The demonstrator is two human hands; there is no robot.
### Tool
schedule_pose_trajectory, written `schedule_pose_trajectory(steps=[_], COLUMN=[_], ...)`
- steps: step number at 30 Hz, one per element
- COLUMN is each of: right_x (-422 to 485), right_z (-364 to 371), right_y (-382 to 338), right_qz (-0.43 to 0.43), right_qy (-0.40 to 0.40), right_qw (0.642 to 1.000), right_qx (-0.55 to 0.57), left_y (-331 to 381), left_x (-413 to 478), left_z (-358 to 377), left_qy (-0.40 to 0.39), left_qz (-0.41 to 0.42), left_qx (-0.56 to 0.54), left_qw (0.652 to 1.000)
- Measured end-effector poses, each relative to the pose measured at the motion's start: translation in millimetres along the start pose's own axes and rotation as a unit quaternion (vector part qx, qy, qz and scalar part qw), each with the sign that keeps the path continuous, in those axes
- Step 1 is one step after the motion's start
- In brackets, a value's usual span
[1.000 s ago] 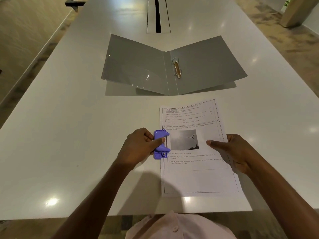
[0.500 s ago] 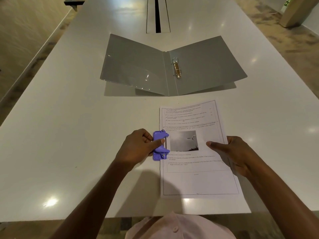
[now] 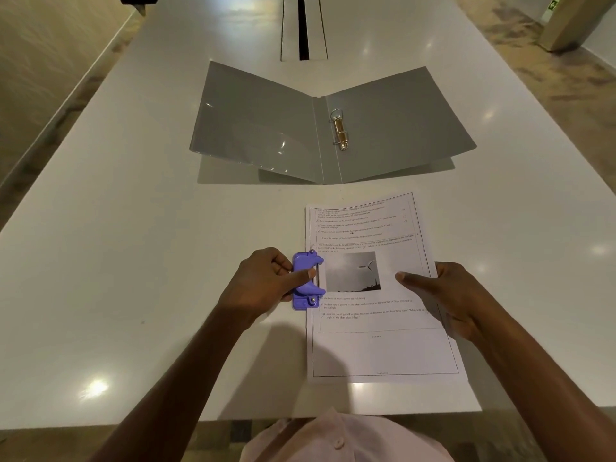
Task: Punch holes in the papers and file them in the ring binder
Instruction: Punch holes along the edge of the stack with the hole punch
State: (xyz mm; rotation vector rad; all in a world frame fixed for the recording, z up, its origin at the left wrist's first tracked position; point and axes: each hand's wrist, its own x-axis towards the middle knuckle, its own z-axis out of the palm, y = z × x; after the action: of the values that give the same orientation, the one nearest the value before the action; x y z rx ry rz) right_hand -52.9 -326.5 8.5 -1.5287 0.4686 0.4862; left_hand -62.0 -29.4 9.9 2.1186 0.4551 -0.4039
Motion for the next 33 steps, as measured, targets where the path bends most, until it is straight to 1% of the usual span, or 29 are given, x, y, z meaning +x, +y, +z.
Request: schedule_pose_trajectory(steps=[3,9,13,18,24,33], right_x=[1,3,5,7,7,7], right_z=[-1,0,0,-2,-1,-2], right_y=[1,0,2,4,4,2], right_qz=[0.003,0.005,0.010,0.009,0.002,0.008], right_qy=[0.000,0.006,0.020,0.013,0.008,0.025], right_qw=[1.000,1.000,1.000,1.000,1.000,0.999], right_qx=[-0.001,-0.002,-0.003,-0.005,-0.003,-0.022], left_y=[1,4,3,2,4,2], left_x=[1,2,4,5,8,12], left_z=[-1,0,0,-3,-2,-3], left_qy=[-0.005,-0.004,-0.008,-0.020,-0.022,-0.038], left_qz=[0.000,-0.019,-0.029,-0.025,-0.029,-0.029], left_qx=[-0.009,0.007,-0.007,-0.025,-0.003,0.008], left_qw=[1.000,1.000,1.000,0.999,0.999,0.999])
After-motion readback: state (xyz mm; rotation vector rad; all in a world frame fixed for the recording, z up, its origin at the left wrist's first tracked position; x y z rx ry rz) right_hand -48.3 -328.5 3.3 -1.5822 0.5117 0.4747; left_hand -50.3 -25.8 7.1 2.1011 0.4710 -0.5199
